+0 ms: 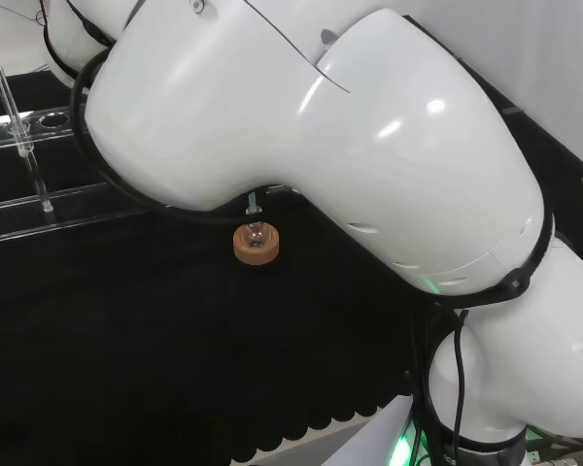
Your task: Place the funnel on the round-bottom flask.
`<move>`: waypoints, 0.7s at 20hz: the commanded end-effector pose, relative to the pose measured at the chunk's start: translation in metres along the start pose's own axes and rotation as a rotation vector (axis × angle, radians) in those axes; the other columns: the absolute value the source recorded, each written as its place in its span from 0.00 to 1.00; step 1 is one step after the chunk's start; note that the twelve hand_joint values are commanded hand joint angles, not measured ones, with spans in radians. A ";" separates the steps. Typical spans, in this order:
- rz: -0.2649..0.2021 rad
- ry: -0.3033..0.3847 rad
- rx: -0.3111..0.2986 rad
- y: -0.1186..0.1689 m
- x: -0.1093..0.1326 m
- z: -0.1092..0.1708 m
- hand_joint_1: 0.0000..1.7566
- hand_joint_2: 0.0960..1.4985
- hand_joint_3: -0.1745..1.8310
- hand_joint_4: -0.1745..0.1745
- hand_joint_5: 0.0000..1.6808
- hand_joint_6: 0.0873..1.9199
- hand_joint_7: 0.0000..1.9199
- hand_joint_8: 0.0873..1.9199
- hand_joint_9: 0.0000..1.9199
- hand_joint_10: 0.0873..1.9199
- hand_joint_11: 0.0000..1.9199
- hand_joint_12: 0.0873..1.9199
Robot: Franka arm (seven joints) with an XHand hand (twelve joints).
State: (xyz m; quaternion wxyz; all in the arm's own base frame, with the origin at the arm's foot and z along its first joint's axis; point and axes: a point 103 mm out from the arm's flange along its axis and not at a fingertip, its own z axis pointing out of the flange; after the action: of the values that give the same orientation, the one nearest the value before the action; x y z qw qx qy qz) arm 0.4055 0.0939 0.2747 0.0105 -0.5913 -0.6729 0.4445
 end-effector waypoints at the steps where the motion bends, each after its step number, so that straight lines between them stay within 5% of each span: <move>1: 0.000 -0.002 0.001 0.001 0.001 0.000 0.50 0.40 0.43 0.60 0.43 0.41 0.46 0.30 0.61 0.21 0.27 0.64; 14: -0.004 0.017 0.011 0.004 0.001 -0.001 0.50 0.40 0.43 0.60 0.43 0.42 0.46 0.30 0.61 0.21 0.27 0.64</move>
State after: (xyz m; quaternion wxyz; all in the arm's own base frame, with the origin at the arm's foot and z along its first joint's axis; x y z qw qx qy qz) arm 0.4091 0.0952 0.2729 0.0188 -0.5929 -0.6721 0.4432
